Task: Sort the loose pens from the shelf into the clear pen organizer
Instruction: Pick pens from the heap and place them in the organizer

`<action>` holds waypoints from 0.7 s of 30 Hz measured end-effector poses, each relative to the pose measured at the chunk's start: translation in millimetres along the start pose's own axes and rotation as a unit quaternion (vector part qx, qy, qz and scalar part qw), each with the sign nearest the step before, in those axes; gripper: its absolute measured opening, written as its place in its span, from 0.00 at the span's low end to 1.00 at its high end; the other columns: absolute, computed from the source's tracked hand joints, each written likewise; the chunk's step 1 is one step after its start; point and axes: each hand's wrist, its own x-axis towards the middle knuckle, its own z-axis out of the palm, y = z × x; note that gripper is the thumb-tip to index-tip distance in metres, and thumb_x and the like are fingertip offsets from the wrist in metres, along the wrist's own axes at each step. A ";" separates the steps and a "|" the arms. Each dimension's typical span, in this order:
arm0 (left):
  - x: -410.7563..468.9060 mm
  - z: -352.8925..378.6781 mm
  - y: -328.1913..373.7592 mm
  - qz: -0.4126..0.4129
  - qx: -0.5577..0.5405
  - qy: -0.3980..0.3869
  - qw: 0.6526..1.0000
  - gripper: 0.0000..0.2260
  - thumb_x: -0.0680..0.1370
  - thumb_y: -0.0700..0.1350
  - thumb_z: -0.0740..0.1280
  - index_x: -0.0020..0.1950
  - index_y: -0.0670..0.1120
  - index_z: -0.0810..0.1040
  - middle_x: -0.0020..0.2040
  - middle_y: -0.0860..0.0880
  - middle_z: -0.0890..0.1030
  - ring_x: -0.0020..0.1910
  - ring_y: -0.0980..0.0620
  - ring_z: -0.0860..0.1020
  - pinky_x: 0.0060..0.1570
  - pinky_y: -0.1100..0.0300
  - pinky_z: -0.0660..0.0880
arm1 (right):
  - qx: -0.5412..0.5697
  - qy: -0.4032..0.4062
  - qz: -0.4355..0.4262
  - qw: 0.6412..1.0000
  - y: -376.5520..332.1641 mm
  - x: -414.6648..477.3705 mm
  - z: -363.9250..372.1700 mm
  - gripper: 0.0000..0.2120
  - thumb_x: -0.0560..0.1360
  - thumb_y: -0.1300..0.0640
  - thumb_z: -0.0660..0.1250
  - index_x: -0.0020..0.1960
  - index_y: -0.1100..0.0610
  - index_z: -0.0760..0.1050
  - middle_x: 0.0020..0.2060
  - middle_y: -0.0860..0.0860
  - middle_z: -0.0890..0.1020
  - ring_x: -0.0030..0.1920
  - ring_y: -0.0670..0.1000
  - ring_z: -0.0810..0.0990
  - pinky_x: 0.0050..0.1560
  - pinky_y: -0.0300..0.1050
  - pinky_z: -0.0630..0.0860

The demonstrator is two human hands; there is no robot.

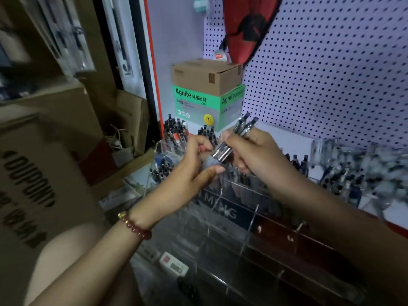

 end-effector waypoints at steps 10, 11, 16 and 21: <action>-18.5 -53.0 -27.9 -0.089 0.331 0.057 0.938 0.08 0.71 0.37 0.72 0.46 0.46 0.77 0.42 0.51 0.80 0.41 0.50 0.78 0.42 0.49 0.77 | -0.258 0.019 -0.160 0.953 41.8 -5.9 27.5 0.15 0.77 0.53 0.65 0.39 0.65 0.73 0.28 0.58 0.74 0.27 0.56 0.72 0.28 0.47 0.65; -19.9 -52.7 -29.8 -0.094 0.353 0.058 0.929 0.07 0.71 0.38 0.71 0.45 0.47 0.76 0.41 0.50 0.79 0.40 0.49 0.78 0.42 0.49 0.76 | -0.272 0.007 -0.165 0.948 44.3 -7.2 33.0 0.15 0.77 0.53 0.64 0.39 0.64 0.73 0.27 0.57 0.74 0.26 0.55 0.71 0.27 0.46 0.64; -22.6 -42.0 -36.1 -0.145 0.453 0.019 0.880 0.12 0.73 0.44 0.70 0.56 0.51 0.76 0.49 0.51 0.79 0.49 0.48 0.78 0.43 0.55 0.72 | -0.313 -0.007 -0.134 0.940 51.1 -5.1 51.7 0.14 0.77 0.53 0.64 0.36 0.58 0.68 0.25 0.50 0.71 0.24 0.48 0.68 0.24 0.41 0.61; -24.0 -30.9 -50.9 -0.162 0.457 -0.019 0.874 0.16 0.75 0.45 0.69 0.62 0.52 0.74 0.54 0.49 0.80 0.51 0.48 0.79 0.41 0.57 0.72 | -0.377 -0.083 -0.100 0.917 56.9 -11.4 63.8 0.15 0.78 0.51 0.63 0.36 0.52 0.63 0.27 0.47 0.70 0.26 0.45 0.68 0.25 0.39 0.60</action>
